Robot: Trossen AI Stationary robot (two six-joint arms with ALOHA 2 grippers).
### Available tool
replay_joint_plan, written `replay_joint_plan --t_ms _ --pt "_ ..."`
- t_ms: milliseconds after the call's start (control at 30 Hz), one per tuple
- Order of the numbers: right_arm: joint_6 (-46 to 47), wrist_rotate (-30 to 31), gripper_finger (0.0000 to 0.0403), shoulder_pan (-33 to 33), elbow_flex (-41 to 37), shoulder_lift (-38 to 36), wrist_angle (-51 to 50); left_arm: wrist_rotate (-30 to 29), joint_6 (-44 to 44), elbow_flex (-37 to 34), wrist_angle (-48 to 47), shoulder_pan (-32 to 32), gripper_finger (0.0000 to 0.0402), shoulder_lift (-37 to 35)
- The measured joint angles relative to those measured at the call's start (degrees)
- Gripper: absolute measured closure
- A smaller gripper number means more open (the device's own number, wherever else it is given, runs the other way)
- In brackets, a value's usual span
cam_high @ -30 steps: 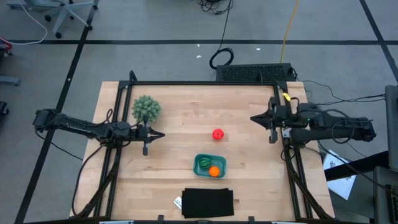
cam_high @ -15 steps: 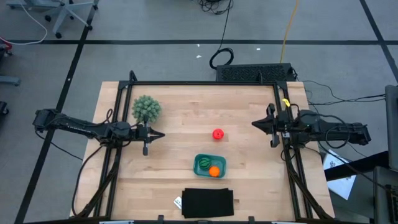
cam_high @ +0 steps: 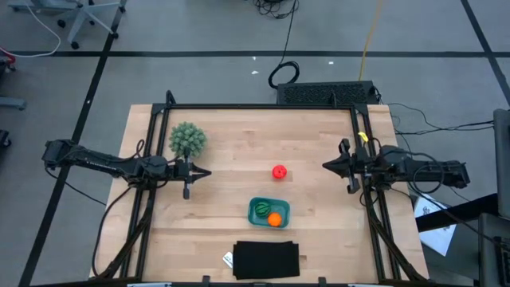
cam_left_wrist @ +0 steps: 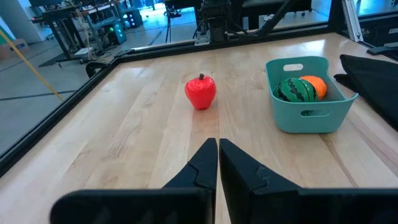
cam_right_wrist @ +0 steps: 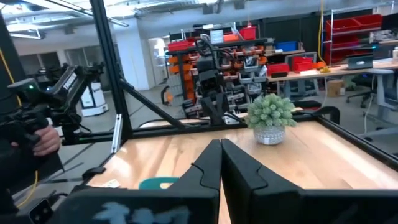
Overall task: Pick and placing Produce into tupperware
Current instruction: Put the apple in the blue bin
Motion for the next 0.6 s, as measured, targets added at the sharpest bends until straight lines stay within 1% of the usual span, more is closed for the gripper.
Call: replay_joint_plan --t_ms 200,333,433,600 --pt "-0.25 -2.96 0.0403 0.02 -1.2 -0.56 0.1 0.0 -0.01 0.0 0.0 0.0 0.038 0.0" --pt "-0.81 -3.32 0.0403 0.02 -2.08 -0.85 0.6 -0.01 -0.02 0.0 0.0 0.01 0.038 0.01" --pt "-1.09 -4.62 0.0403 0.02 -3.37 -1.32 2.93 -0.02 -0.01 0.0 0.0 0.02 0.038 0.02" --pt "-1.08 -4.71 0.0403 0.02 -4.81 -1.98 4.38 -0.02 -0.01 0.0 0.0 0.0 0.038 -0.01"
